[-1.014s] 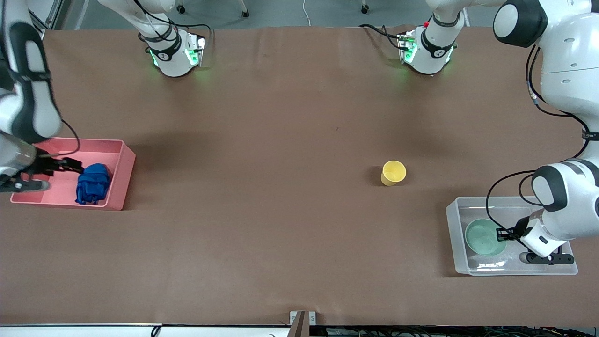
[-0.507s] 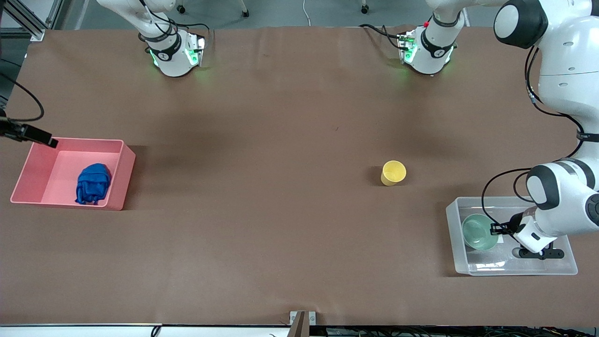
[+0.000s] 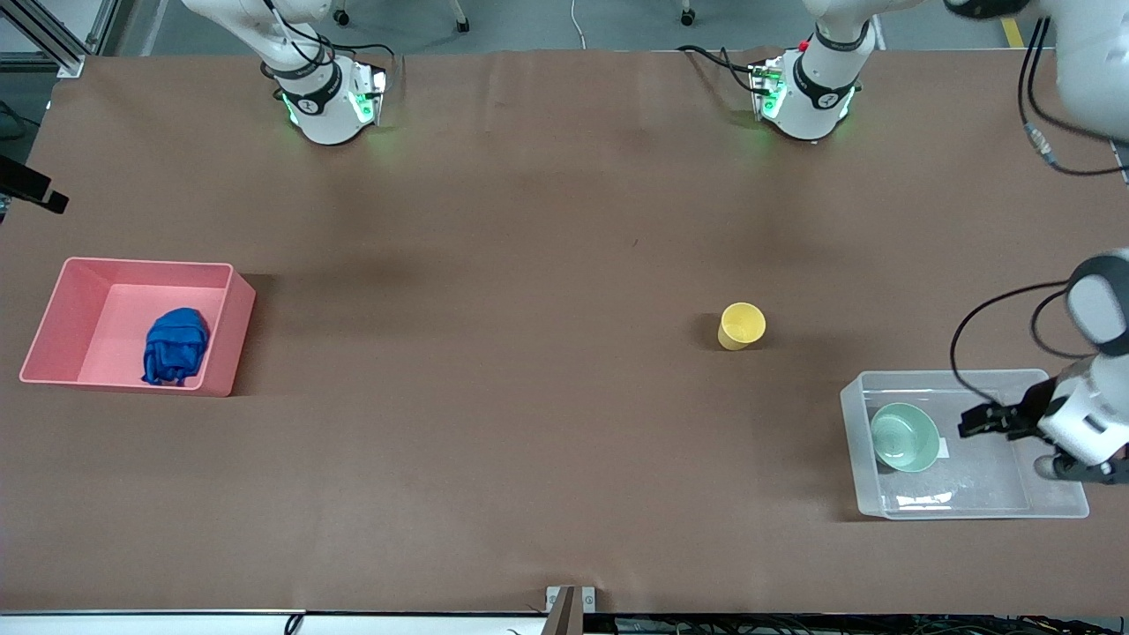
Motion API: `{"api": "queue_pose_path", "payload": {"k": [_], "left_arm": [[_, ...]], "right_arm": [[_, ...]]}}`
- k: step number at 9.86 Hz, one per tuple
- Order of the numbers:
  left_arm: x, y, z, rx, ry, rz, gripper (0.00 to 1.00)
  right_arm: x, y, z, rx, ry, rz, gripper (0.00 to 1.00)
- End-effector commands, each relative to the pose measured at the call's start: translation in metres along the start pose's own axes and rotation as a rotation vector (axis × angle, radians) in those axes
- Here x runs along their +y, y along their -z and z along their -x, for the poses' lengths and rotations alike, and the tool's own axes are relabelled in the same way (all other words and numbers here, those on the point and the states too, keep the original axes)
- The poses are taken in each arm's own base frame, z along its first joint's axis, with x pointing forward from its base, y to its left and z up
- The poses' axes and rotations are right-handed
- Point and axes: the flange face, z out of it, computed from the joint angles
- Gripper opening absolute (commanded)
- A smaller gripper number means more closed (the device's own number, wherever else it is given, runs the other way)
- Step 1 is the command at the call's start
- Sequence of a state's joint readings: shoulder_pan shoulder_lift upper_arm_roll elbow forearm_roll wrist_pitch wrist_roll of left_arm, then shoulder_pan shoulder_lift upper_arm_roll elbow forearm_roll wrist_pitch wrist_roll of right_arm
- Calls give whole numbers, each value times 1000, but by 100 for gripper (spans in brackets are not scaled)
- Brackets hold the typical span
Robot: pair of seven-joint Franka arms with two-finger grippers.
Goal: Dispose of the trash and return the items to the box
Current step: 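Move the left gripper to the yellow cup and grasp it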
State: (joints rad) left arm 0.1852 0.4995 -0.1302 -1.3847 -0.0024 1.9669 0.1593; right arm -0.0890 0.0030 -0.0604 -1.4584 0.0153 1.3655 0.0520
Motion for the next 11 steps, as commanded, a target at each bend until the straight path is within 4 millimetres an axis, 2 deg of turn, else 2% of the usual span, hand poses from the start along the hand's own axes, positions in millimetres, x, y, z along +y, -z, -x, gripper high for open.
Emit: {"api": "queue_pose_path", "payload": {"k": [1, 2, 3, 4, 7, 9, 11], "left_arm": [[40, 25, 57, -47, -22, -23, 84], [62, 45, 86, -49, -45, -33, 85], [81, 57, 110, -49, -62, -37, 85], [96, 50, 131, -74, -81, -38, 85], [151, -2, 162, -122, -130, 28, 85], [189, -52, 182, -95, -123, 32, 85], [207, -107, 196, -78, -127, 57, 85]], "right_arm": [[-4, 1, 2, 1, 3, 16, 100], [-1, 17, 4, 29, 28, 26, 100], [0, 26, 3, 41, 51, 27, 100], [1, 21, 2, 29, 79, 45, 100], [5, 25, -5, 91, 75, 28, 100], [4, 25, -7, 99, 75, 19, 100], [4, 25, -6, 96, 76, 16, 100]]}}
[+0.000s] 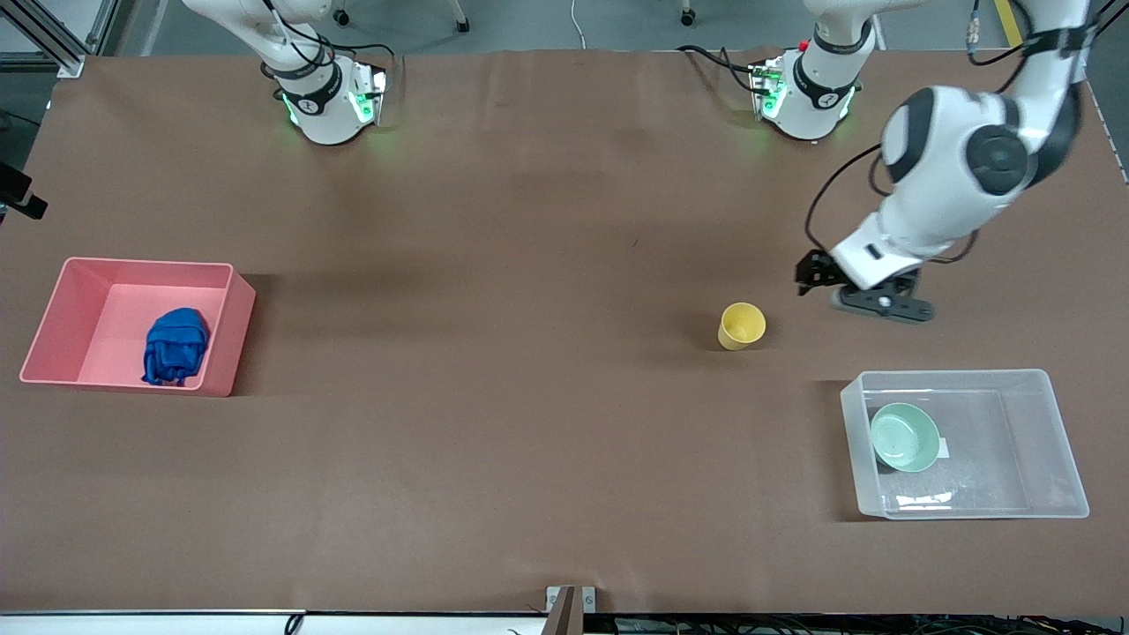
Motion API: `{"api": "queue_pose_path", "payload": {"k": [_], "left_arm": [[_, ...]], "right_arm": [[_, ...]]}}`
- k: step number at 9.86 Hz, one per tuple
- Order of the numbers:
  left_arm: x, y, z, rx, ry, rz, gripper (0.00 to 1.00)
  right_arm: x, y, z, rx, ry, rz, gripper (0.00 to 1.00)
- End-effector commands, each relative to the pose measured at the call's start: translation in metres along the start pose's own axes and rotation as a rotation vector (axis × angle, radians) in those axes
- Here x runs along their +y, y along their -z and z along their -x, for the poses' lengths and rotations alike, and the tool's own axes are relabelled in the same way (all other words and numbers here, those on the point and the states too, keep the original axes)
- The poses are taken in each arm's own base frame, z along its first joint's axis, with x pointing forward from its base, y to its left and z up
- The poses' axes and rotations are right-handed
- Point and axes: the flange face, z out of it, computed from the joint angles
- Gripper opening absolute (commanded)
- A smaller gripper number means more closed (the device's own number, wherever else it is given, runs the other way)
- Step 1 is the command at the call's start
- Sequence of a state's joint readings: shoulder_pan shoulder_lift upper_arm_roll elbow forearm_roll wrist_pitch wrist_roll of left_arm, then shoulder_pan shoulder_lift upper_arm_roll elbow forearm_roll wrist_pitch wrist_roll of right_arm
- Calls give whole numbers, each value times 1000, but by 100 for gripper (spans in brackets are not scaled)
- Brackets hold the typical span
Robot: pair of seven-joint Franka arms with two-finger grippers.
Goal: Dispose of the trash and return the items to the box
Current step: 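Move the left gripper to the yellow cup and grasp it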
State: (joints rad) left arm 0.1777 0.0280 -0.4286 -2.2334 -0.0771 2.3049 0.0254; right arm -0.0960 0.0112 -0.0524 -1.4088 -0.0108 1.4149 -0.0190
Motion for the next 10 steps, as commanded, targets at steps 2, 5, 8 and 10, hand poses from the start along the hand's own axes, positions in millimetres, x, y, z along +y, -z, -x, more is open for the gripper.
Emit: {"api": "queue_pose_path", "payload": {"k": [2, 5, 8, 10], "left_arm": [[17, -81, 6, -27, 7, 55, 85], [27, -132, 4, -27, -25, 74, 84], [31, -160, 1, -26, 10, 43, 29], [31, -165, -2, -27, 11, 49, 5]], "right_arm": [[4, 2, 0, 2, 5, -9, 100], [6, 2, 0, 2, 2, -11, 100], [6, 1, 0, -1, 1, -11, 100], [6, 1, 0, -2, 1, -11, 100]]}}
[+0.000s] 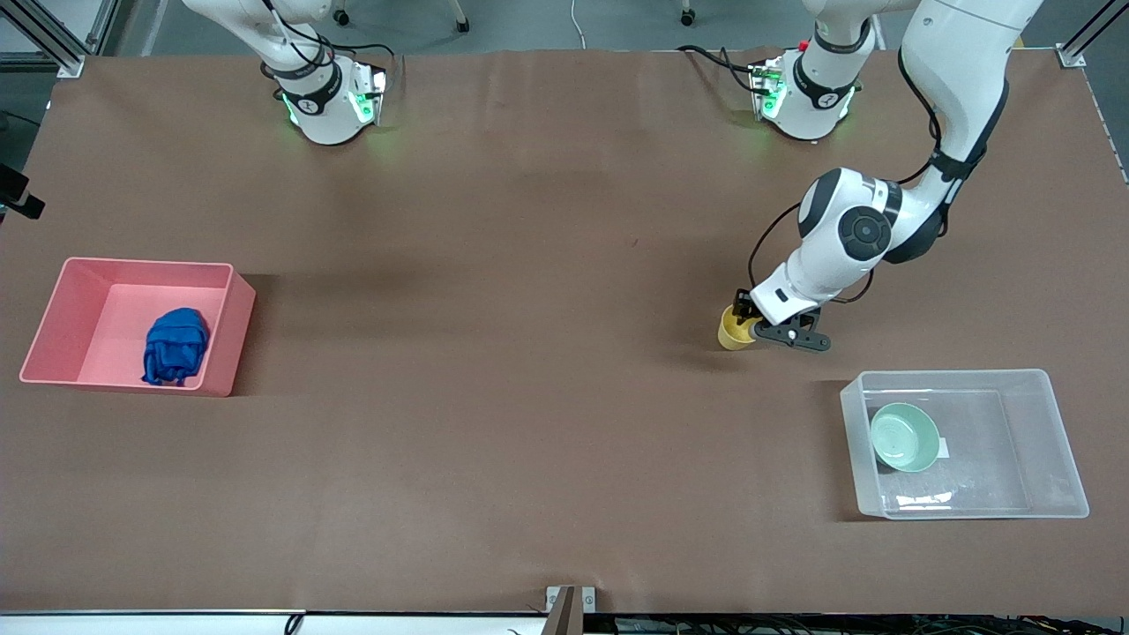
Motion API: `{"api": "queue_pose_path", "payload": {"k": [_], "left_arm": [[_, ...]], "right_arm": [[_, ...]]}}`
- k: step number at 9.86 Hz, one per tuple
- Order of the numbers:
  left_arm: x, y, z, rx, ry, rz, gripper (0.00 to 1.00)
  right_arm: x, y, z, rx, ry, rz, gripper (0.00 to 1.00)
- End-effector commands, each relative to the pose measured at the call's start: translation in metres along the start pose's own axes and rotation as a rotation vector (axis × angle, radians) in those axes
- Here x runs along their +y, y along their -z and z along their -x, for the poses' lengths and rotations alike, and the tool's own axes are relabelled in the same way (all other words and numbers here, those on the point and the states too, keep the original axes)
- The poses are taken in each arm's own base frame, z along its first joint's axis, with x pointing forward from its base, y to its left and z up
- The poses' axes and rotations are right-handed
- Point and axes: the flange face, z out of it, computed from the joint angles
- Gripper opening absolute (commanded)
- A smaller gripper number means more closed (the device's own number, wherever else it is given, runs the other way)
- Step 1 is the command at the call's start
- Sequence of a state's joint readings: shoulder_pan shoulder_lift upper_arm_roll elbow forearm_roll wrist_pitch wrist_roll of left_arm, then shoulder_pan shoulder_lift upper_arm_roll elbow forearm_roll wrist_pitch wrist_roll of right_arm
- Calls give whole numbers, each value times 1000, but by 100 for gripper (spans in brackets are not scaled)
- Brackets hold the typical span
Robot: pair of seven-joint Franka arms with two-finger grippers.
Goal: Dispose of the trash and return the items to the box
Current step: 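Move the left gripper to the yellow cup and grasp it, then carry the yellow cup with the left gripper into the clear box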
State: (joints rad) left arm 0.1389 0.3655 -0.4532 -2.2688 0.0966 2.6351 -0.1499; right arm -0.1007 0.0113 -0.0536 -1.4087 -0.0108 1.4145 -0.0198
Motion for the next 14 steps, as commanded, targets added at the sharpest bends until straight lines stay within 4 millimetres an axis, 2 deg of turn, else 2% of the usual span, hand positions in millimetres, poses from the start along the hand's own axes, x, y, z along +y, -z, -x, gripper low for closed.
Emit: {"api": "queue_pose_path", "payload": {"k": [1, 3, 4, 5, 7, 9, 10, 11, 12, 13, 14], "left_arm": [[0, -14, -3, -8, 5, 6, 0], [-7, 7, -16, 34, 12, -4, 0], [-11, 28, -27, 73, 15, -14, 0], [-26, 49, -40, 84, 33, -25, 0], [-47, 101, -83, 40, 27, -44, 0], [-98, 139, -122, 23, 14, -29, 0], [-126, 151, -137, 46, -5, -20, 0], [-165, 160, -149, 72, -27, -16, 0], [-203, 165, -155, 96, -50, -13, 0], [-231, 160, -156, 103, -59, -7, 0], [-256, 145, -153, 83, -85, -23, 0]], "right_arm": [[2, 1, 0, 0, 6, -11, 100], [2, 1, 0, -2, 6, -11, 100], [2, 2, 1, -2, 6, -11, 100], [2, 2, 1, -2, 6, -11, 100], [0, 2, 1, -2, 10, -11, 100], [-2, 2, 1, -2, 12, -11, 100], [2, 2, 1, -3, 6, -11, 100], [1, 2, 1, -3, 7, -11, 100], [0, 2, 1, -3, 9, -11, 100], [1, 2, 1, -3, 7, -11, 100], [1, 2, 1, -3, 7, -11, 100]]}}
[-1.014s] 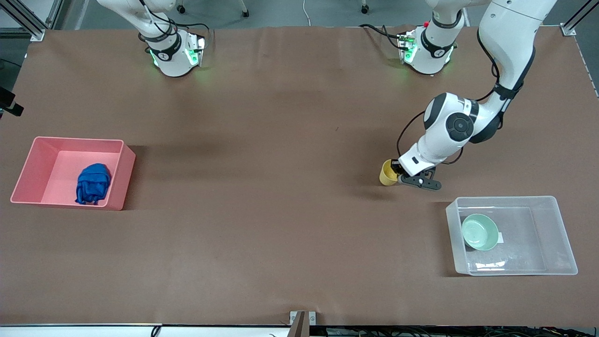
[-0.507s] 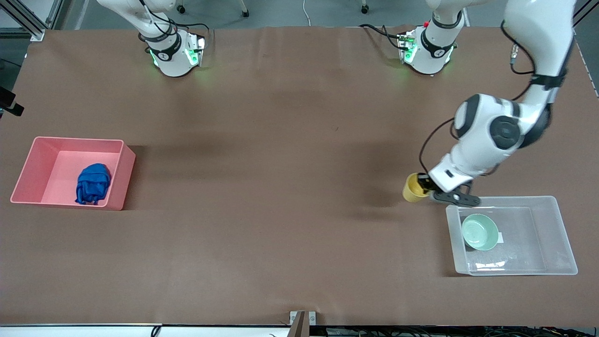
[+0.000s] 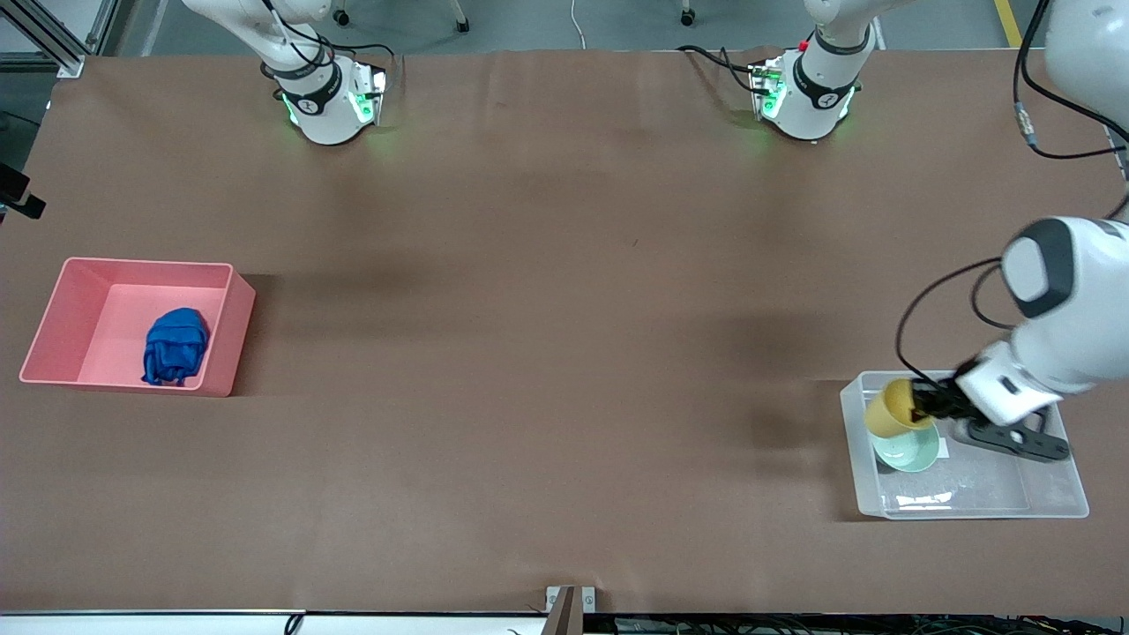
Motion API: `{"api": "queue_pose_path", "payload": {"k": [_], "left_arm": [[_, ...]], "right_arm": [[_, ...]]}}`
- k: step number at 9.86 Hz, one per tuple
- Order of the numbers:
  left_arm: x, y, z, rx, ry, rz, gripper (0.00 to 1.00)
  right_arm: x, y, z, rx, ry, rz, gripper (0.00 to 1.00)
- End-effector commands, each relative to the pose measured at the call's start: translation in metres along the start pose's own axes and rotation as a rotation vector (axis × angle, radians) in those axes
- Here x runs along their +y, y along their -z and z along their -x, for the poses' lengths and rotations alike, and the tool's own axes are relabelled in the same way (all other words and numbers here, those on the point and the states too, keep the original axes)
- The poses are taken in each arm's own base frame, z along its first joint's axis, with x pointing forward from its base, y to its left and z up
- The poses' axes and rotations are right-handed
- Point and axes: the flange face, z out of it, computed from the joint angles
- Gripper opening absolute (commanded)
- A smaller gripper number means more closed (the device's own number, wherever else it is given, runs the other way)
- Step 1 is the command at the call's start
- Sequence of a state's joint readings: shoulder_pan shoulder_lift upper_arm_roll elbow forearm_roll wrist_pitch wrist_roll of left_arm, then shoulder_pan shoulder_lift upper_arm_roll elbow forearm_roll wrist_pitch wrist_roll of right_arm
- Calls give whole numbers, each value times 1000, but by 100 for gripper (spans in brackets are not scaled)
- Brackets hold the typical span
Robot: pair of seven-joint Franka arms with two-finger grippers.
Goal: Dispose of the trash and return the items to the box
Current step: 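Carry the yellow cup with the left gripper into the clear box, then lower the cup into the green bowl and open the left gripper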
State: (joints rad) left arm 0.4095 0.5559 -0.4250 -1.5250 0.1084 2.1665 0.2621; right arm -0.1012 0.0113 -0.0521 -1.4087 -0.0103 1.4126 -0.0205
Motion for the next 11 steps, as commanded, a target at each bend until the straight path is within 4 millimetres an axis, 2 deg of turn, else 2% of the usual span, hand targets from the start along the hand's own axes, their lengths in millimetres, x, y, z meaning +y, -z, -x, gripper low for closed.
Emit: {"api": "queue_pose_path", "payload": {"k": [1, 2, 6, 9, 10, 11], "left_arm": [[-48, -52, 8, -76, -48, -29, 0], [-59, -69, 9, -87, -52, -25, 0], [-74, -123, 23, -116, -27, -11, 0], [-85, -143, 29, -103, -5, -20, 2], [-85, -142, 28, -96, 0, -24, 11], [-89, -133, 27, -86, 5, -31, 29]], "right_arm": [[2, 1, 1, -3, 4, -10, 100], [2, 1, 1, -3, 4, -10, 100], [2, -6, 0, -15, 4, -11, 100], [1, -6, 0, -18, 6, -11, 100], [1, -6, 0, -18, 6, -11, 100], [0, -6, 0, -18, 9, -11, 100]]}}
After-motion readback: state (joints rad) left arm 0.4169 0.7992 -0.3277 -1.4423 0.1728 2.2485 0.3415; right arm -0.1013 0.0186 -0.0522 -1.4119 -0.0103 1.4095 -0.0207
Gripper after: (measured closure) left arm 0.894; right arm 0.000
